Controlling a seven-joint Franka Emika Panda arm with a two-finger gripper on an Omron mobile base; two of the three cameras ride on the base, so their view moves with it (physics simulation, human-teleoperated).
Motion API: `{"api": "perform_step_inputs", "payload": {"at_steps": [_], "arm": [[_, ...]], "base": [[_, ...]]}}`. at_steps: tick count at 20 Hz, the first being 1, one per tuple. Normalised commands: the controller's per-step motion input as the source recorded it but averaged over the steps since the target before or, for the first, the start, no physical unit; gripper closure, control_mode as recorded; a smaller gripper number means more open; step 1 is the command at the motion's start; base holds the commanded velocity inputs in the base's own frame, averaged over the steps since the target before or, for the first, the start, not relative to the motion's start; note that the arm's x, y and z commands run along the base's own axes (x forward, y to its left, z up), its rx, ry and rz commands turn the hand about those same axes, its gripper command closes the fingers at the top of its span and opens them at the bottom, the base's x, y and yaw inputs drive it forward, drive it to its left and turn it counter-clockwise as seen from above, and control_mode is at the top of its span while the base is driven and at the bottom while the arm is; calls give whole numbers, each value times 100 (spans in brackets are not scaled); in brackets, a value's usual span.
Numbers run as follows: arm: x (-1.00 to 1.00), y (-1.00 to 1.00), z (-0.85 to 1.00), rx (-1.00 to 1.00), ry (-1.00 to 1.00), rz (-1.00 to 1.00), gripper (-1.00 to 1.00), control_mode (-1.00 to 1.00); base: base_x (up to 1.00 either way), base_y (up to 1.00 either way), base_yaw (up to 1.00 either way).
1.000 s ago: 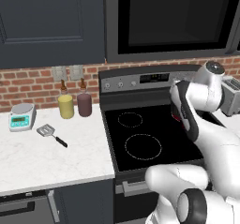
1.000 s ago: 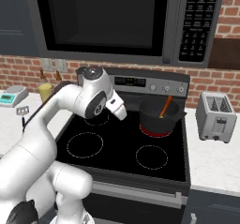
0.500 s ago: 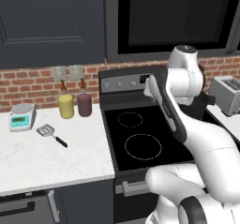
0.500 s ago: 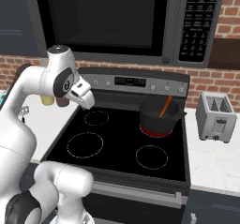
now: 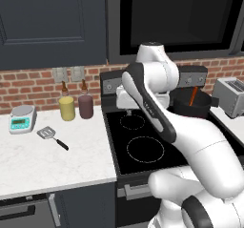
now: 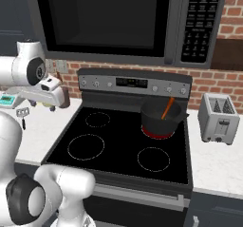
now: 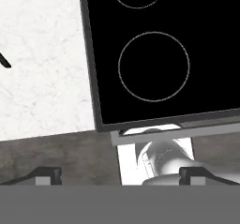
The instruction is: Put the carrot and lemon wedge in the pot. Retrieve the spatula and lightly stir the vegetables in the pot.
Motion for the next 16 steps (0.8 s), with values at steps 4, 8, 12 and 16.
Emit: {"api": "perform_step_inputs", "payload": {"at_steps": [4, 8, 12, 16], "arm": [[-76, 96, -59, 0, -1, 22, -100, -100], [-78, 97, -51, -2, -10, 18, -100, -100], [-20, 59, -20, 0, -10, 10, -100, -100], [14, 20, 0, 0, -2, 6, -100, -100]], "base": [[0, 0, 0], [0, 0, 0], [0, 0, 0], [0, 0, 0]]}}
